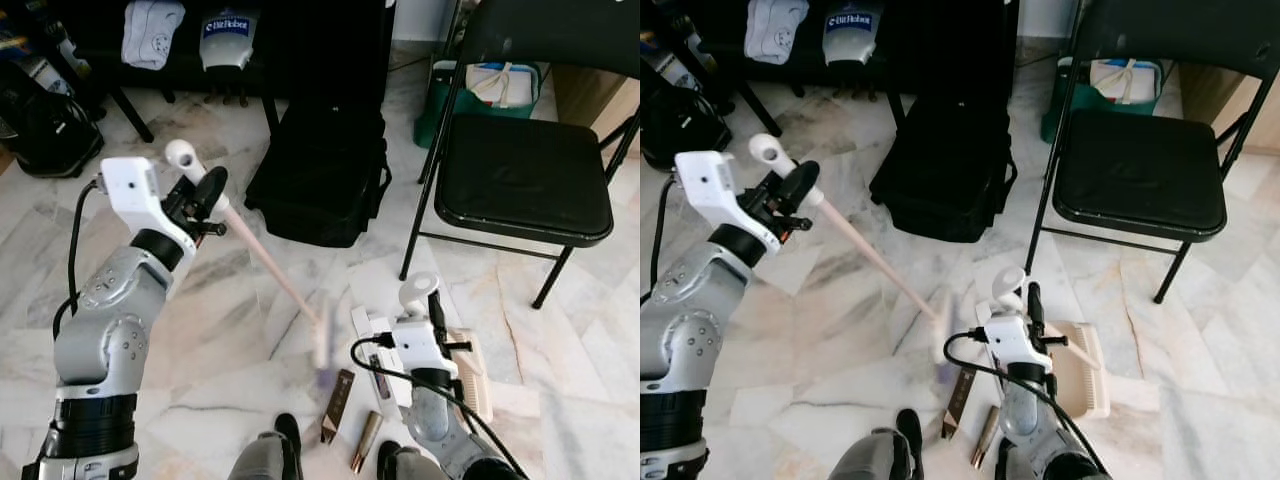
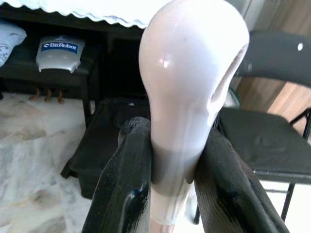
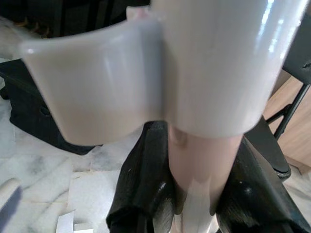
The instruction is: Sweep floor
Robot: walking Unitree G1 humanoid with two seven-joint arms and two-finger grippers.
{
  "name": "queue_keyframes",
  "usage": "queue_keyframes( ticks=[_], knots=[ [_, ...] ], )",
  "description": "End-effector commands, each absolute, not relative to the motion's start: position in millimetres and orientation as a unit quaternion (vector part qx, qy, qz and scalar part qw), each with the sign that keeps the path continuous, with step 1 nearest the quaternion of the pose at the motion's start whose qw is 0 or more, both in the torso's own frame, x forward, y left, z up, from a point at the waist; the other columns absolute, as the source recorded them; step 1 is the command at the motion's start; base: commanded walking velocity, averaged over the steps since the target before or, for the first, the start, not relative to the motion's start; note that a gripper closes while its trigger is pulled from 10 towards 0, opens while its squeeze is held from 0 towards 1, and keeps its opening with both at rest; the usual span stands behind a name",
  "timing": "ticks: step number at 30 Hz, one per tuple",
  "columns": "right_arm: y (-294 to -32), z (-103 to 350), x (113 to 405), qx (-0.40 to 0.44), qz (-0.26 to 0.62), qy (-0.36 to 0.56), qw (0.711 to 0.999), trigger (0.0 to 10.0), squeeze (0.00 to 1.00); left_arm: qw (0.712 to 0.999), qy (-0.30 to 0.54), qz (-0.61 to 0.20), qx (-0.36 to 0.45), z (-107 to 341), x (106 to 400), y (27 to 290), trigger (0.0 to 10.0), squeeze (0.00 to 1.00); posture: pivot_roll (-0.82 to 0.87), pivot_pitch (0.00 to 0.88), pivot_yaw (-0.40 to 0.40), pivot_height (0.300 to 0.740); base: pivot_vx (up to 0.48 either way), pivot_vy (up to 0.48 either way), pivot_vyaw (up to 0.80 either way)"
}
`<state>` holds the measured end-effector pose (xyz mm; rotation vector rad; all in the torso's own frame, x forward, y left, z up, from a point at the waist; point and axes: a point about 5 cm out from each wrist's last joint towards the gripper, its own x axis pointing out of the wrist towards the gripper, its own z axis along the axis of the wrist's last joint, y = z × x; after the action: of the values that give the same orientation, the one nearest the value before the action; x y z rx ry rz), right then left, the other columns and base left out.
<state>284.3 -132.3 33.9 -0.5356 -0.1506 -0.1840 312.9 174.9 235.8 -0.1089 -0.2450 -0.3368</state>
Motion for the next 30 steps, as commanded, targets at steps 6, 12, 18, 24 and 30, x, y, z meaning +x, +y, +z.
queue_keyframes(
  ticks=[6,12,18,24,30],
  knots=[
    [-136,24,276,-0.263,-0.093,-0.051,0.959,10.0,0.00,0.970,-0.110,-0.213,0.045,221,310,155,10.0,0.00,0.19,0.312,0.115,0.740,0.000,0.000,0.00],
    [-142,24,276,-0.267,-0.099,-0.050,0.957,10.0,0.00,0.972,-0.089,-0.210,0.050,203,316,153,10.0,0.00,0.18,0.311,0.112,0.740,0.000,0.000,0.00],
    [-147,24,276,-0.272,-0.104,-0.050,0.955,10.0,0.00,0.968,-0.070,-0.242,-0.001,195,325,135,10.0,0.00,0.18,0.317,0.107,0.740,0.000,0.000,0.00],
    [-148,24,276,-0.274,-0.107,-0.051,0.955,10.0,0.00,0.962,-0.049,-0.258,-0.079,184,334,121,10.0,0.00,0.17,0.309,0.105,0.740,0.000,0.000,0.00],
    [-151,28,280,-0.275,-0.112,-0.052,0.954,10.0,0.00,0.950,-0.051,-0.282,-0.122,188,335,108,10.0,0.00,0.18,0.299,0.105,0.740,0.000,0.000,0.00]
  ],
)
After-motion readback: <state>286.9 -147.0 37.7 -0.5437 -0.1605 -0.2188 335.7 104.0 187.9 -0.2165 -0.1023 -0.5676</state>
